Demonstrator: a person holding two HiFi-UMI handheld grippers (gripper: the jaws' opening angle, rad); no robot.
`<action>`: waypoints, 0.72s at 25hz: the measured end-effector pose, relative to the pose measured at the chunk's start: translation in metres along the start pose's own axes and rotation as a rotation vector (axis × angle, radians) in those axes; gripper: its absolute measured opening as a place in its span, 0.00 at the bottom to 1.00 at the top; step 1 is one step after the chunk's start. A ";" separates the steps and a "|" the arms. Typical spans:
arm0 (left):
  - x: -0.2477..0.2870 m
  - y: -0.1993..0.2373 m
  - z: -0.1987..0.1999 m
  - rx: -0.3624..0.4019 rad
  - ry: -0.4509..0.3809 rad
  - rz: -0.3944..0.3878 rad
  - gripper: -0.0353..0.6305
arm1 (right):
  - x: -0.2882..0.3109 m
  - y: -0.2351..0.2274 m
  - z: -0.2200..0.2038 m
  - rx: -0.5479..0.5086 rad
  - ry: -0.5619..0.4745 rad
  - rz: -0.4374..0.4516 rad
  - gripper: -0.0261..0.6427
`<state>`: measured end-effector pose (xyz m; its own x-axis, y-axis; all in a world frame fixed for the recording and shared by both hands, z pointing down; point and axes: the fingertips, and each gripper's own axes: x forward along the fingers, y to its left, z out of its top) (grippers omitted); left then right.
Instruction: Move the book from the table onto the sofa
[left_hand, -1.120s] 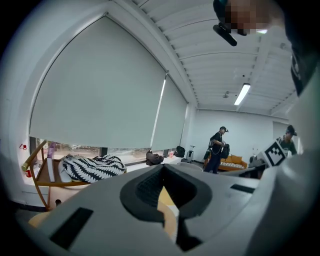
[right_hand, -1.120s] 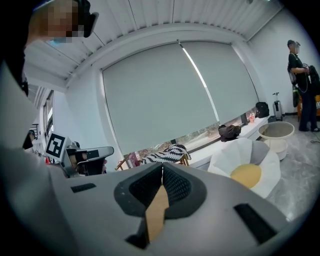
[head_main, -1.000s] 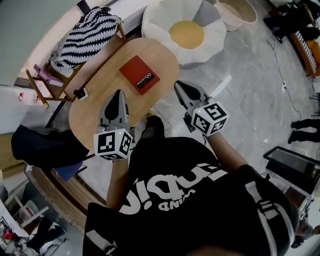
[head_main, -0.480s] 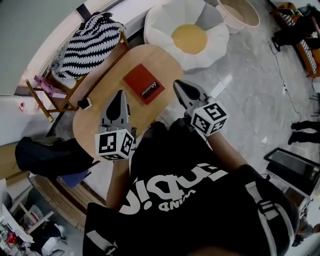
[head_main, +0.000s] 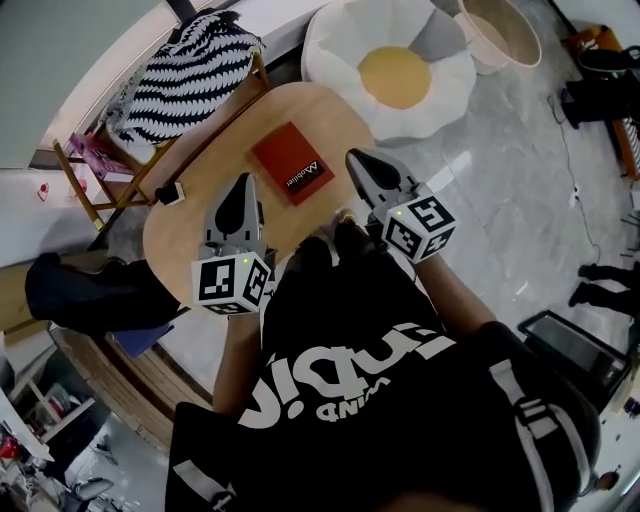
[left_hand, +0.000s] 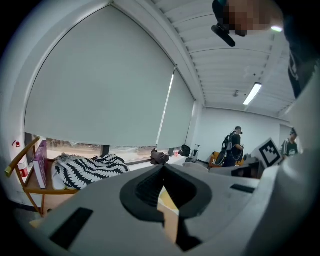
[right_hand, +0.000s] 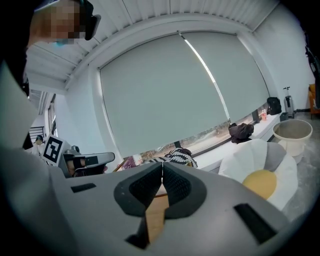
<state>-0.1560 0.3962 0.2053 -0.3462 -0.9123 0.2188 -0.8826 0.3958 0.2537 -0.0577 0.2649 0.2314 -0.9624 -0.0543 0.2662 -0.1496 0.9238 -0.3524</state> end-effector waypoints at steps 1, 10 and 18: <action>0.002 0.001 -0.002 -0.006 0.004 0.007 0.07 | 0.003 -0.002 0.000 0.002 0.005 0.005 0.04; 0.031 0.014 -0.045 -0.077 0.057 0.051 0.07 | 0.032 -0.027 -0.034 0.004 0.091 0.055 0.04; 0.046 0.041 -0.101 -0.128 0.087 0.120 0.07 | 0.063 -0.047 -0.079 0.013 0.140 0.078 0.04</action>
<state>-0.1763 0.3810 0.3212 -0.4123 -0.8475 0.3342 -0.7873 0.5161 0.3375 -0.0939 0.2483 0.3354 -0.9304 0.0714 0.3595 -0.0797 0.9180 -0.3886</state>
